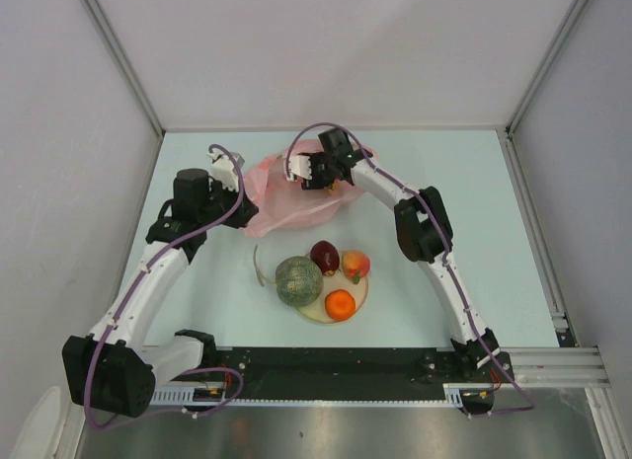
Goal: Take the fake fruits out of the plastic bag
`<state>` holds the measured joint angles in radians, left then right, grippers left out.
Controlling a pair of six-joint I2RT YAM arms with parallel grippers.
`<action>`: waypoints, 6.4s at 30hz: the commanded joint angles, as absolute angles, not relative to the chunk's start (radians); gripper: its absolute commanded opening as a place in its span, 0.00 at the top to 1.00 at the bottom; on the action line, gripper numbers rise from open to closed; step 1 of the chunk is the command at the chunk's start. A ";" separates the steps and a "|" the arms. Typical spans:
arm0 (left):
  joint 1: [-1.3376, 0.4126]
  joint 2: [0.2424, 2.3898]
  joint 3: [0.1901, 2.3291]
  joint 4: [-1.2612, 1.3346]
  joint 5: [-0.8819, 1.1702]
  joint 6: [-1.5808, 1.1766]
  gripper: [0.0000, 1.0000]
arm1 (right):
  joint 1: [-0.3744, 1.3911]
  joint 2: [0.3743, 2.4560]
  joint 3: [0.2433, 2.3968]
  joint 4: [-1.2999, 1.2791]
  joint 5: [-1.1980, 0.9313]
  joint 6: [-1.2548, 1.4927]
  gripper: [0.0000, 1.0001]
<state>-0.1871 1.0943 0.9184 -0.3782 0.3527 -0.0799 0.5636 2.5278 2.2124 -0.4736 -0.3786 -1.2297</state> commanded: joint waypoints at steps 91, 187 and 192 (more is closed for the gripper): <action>-0.163 1.250 0.968 -0.328 0.354 -0.084 1.00 | 0.617 2.077 1.732 -0.101 -0.451 -0.451 0.64; -0.175 0.977 0.928 -0.428 0.422 -0.083 0.99 | 1.146 1.382 0.690 -0.180 -0.451 -1.381 1.00; -0.173 0.974 0.923 -0.425 0.428 -0.089 0.99 | 1.146 1.387 0.678 -0.143 -0.422 -1.309 0.81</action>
<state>-0.1799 1.0000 0.9283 -0.4515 0.4000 -0.0643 1.1496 1.3857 0.6865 -0.2123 -0.4438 -1.3609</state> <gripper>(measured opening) 0.010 0.656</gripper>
